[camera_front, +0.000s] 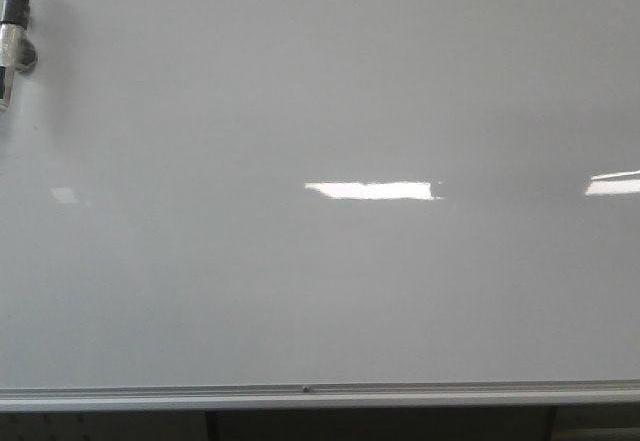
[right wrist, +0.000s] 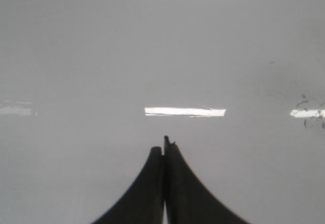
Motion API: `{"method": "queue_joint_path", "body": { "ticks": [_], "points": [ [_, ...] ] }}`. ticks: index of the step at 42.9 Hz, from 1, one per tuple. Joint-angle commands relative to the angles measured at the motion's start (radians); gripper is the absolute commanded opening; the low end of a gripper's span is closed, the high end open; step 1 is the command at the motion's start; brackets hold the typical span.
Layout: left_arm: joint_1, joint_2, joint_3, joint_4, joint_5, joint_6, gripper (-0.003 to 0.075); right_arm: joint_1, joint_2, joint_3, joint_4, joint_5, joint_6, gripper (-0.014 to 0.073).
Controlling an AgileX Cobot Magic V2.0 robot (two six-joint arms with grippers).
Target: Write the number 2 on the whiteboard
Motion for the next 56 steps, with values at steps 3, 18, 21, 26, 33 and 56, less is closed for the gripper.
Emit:
{"method": "queue_joint_path", "body": {
  "ticks": [3,18,21,26,33,56],
  "points": [
    [0.001,0.137,-0.183,-0.007,0.108,-0.004,-0.002,0.004,0.139,-0.176,-0.014,0.056,-0.002,-0.0069],
    [0.001,0.32,-0.279,-0.012,0.218,-0.004,-0.002,0.004,0.369,-0.27,-0.014,0.135,-0.002,-0.0069],
    [0.001,0.34,-0.269,-0.012,0.218,-0.004,-0.002,0.004,0.401,-0.269,-0.014,0.136,-0.002,-0.0069],
    [0.001,0.37,-0.243,-0.026,0.214,-0.004,-0.002,0.004,0.462,-0.269,-0.014,0.154,-0.005,-0.0069],
    [0.001,0.406,-0.226,-0.032,0.226,-0.004,-0.002,0.004,0.537,-0.269,-0.014,0.169,-0.028,-0.0043],
    [-0.026,0.552,-0.237,0.005,0.263,0.051,0.0578,0.004,0.588,-0.269,-0.014,0.178,-0.031,0.0634]
  ]
}}
